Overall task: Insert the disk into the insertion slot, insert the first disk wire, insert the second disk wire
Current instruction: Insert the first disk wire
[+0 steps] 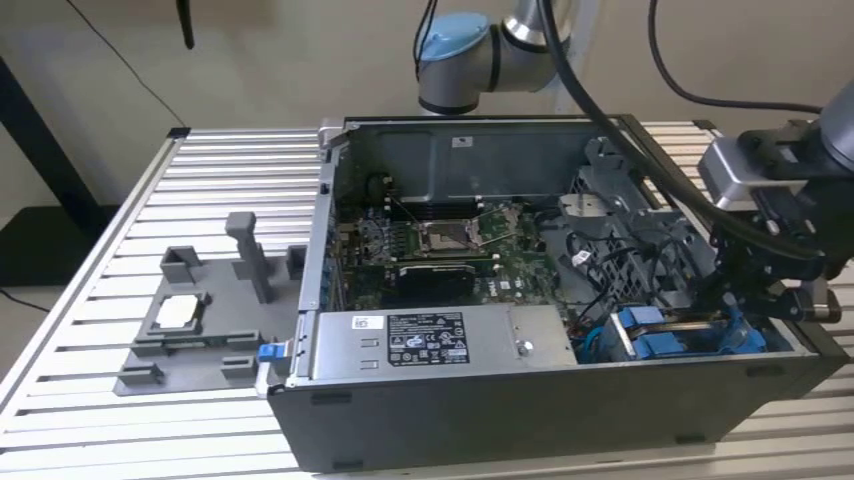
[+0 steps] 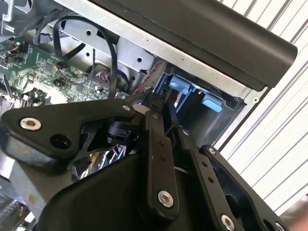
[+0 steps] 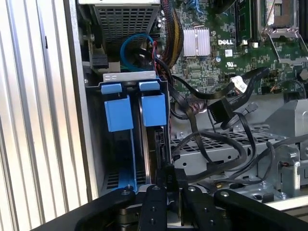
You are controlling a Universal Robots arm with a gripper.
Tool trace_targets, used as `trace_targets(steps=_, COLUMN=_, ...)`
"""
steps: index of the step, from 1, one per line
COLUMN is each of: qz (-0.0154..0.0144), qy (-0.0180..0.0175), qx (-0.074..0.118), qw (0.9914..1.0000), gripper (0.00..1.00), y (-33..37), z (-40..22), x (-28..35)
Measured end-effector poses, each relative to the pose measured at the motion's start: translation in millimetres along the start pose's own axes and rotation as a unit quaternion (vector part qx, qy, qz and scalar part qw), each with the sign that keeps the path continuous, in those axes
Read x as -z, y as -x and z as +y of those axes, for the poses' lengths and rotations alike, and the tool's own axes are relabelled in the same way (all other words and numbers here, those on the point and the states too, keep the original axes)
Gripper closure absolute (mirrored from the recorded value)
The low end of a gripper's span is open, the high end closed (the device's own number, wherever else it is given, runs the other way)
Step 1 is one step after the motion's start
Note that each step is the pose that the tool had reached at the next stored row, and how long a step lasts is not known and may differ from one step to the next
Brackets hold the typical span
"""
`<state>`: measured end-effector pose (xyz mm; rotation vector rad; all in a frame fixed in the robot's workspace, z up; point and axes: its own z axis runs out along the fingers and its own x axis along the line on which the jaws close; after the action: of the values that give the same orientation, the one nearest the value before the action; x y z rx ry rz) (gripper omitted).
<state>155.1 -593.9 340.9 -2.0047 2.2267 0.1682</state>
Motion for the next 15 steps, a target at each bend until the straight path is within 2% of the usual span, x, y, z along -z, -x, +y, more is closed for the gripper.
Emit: trace_targets(steps=15, qz=0.0, qy=0.0, qx=0.0, qw=1.0, gripper=0.81, y=-1.0, z=0.0, x=-5.4)
